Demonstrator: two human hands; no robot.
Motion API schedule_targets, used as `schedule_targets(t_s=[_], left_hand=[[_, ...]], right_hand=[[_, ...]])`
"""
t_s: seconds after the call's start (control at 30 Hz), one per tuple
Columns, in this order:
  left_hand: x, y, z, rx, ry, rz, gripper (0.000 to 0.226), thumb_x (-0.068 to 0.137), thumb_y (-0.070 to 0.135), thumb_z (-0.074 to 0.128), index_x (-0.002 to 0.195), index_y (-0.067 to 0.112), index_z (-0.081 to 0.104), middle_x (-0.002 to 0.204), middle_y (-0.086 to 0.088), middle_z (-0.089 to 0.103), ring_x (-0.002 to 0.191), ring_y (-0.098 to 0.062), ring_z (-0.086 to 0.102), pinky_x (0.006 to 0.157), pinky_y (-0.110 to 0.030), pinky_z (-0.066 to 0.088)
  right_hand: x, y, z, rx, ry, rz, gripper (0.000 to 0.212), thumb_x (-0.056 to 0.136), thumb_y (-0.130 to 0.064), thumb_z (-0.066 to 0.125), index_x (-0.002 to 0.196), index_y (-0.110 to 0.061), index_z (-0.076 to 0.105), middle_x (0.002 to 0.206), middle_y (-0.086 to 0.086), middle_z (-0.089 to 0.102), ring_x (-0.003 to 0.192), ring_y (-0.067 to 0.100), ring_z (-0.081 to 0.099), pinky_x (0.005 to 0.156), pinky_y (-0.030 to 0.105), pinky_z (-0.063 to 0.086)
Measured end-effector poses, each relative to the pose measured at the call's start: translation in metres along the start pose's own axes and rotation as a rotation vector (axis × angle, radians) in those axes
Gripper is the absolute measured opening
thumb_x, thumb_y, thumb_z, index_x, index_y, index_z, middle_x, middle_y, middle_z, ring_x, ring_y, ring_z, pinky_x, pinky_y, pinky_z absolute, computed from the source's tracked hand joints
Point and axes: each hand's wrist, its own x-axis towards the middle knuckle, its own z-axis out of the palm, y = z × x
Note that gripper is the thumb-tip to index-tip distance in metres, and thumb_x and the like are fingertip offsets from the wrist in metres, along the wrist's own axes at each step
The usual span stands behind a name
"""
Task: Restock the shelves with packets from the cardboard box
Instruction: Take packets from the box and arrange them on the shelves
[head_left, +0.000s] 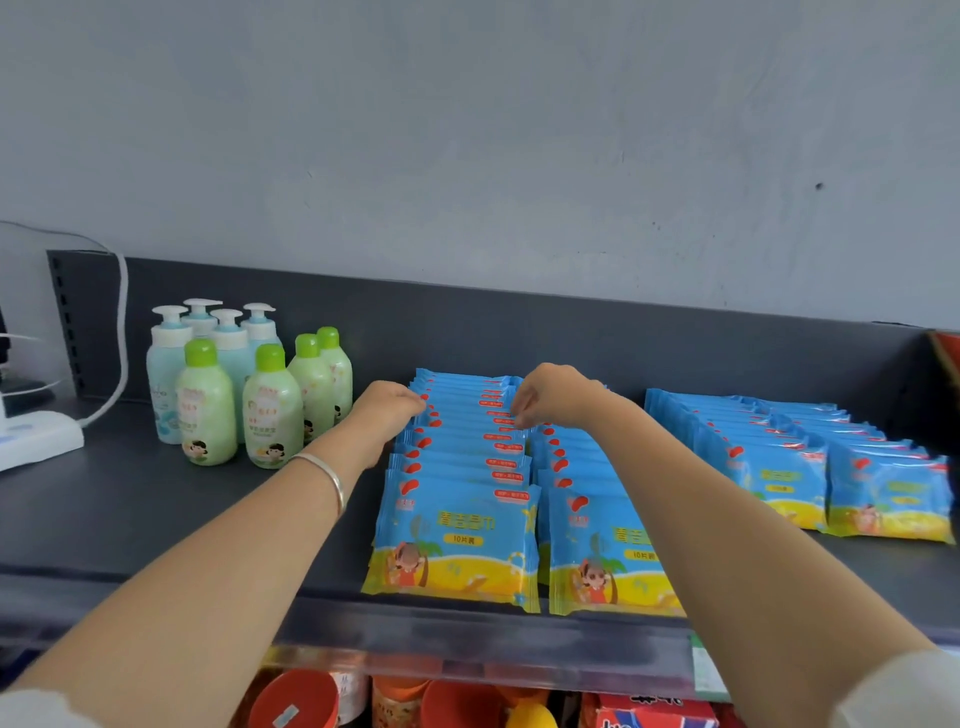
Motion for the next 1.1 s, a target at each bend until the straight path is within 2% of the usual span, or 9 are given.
schedule_targets(t_s=[0.13, 0.27, 0.37, 0.43, 0.57, 0.67, 0.83, 1.0, 1.1], left_hand=[[0.001, 0.0, 0.003, 0.03, 0.008, -0.02, 0.011, 0.092, 0.004, 0.052, 0.083, 0.01, 0.053, 0.084, -0.007, 0.057, 0.056, -0.014, 0.058, 0.034, -0.016, 0.044], [0.002, -0.006, 0.006, 0.005, -0.006, -0.111, 0.005, 0.091, 0.006, 0.055, 0.095, 0.004, 0.058, 0.09, -0.016, 0.064, 0.061, -0.02, 0.059, 0.046, -0.028, 0.05], [0.002, -0.007, 0.008, 0.003, 0.026, -0.162, 0.01, 0.091, 0.011, 0.057, 0.097, 0.003, 0.058, 0.076, -0.009, 0.06, 0.057, -0.017, 0.056, 0.034, -0.019, 0.044], [0.004, -0.007, 0.009, -0.018, 0.053, -0.157, 0.007, 0.091, 0.01, 0.058, 0.095, 0.005, 0.057, 0.071, -0.006, 0.056, 0.055, -0.014, 0.053, 0.028, -0.014, 0.038], [0.005, -0.009, 0.009, -0.018, 0.105, -0.14, 0.002, 0.09, 0.008, 0.058, 0.088, 0.006, 0.059, 0.071, -0.004, 0.055, 0.057, -0.013, 0.052, 0.038, -0.022, 0.042], [0.012, -0.012, 0.008, -0.025, 0.147, -0.093, 0.022, 0.089, 0.0, 0.056, 0.068, 0.009, 0.052, 0.074, -0.007, 0.054, 0.06, -0.017, 0.052, 0.047, -0.026, 0.043], [0.027, -0.02, 0.005, -0.052, 0.226, -0.06, 0.026, 0.088, -0.002, 0.055, 0.068, 0.013, 0.049, 0.077, -0.007, 0.054, 0.078, -0.026, 0.055, 0.073, -0.037, 0.05], [0.031, -0.024, 0.007, -0.018, 0.249, -0.046, 0.022, 0.089, 0.002, 0.055, 0.071, 0.013, 0.05, 0.077, -0.006, 0.054, 0.066, -0.019, 0.052, 0.062, -0.03, 0.047], [0.027, -0.024, 0.006, -0.08, 0.204, -0.068, 0.025, 0.089, -0.002, 0.047, 0.068, 0.011, 0.048, 0.071, -0.008, 0.051, 0.056, -0.018, 0.051, 0.052, -0.027, 0.045]], right_hand=[[0.003, 0.0, -0.005, -0.066, -0.131, -0.067, 0.033, 0.087, -0.016, 0.066, 0.12, -0.012, 0.065, 0.121, 0.003, 0.064, 0.1, 0.015, 0.06, 0.098, 0.034, 0.048], [0.005, 0.002, -0.003, -0.16, -0.123, -0.067, 0.037, 0.085, -0.019, 0.069, 0.122, -0.018, 0.063, 0.124, -0.001, 0.062, 0.108, 0.019, 0.058, 0.102, 0.047, 0.043], [0.005, 0.002, -0.001, -0.184, -0.072, -0.06, 0.032, 0.084, -0.024, 0.07, 0.116, -0.019, 0.066, 0.118, -0.002, 0.064, 0.101, 0.017, 0.057, 0.101, 0.049, 0.041], [0.005, 0.002, -0.001, -0.131, -0.074, -0.078, 0.03, 0.085, -0.022, 0.069, 0.114, -0.014, 0.068, 0.115, 0.0, 0.066, 0.096, 0.015, 0.059, 0.099, 0.044, 0.045], [0.004, 0.003, -0.002, -0.015, -0.08, -0.11, 0.029, 0.086, -0.016, 0.067, 0.114, -0.007, 0.067, 0.114, 0.005, 0.066, 0.086, 0.01, 0.059, 0.08, 0.021, 0.049], [0.003, 0.002, -0.002, 0.034, -0.064, -0.125, 0.028, 0.086, -0.015, 0.067, 0.112, -0.006, 0.067, 0.112, 0.004, 0.066, 0.086, 0.009, 0.058, 0.08, 0.021, 0.048], [0.006, 0.0, 0.0, 0.081, -0.05, -0.14, 0.029, 0.086, -0.018, 0.068, 0.112, -0.007, 0.068, 0.112, 0.004, 0.067, 0.09, 0.011, 0.059, 0.084, 0.025, 0.049], [0.008, -0.001, 0.0, 0.086, -0.092, -0.122, 0.029, 0.086, -0.02, 0.068, 0.112, -0.008, 0.068, 0.115, 0.004, 0.066, 0.095, 0.013, 0.059, 0.088, 0.028, 0.05], [0.008, -0.001, 0.001, 0.025, -0.077, -0.094, 0.028, 0.084, -0.027, 0.071, 0.11, -0.016, 0.068, 0.111, -0.004, 0.062, 0.101, 0.017, 0.057, 0.103, 0.047, 0.042]])
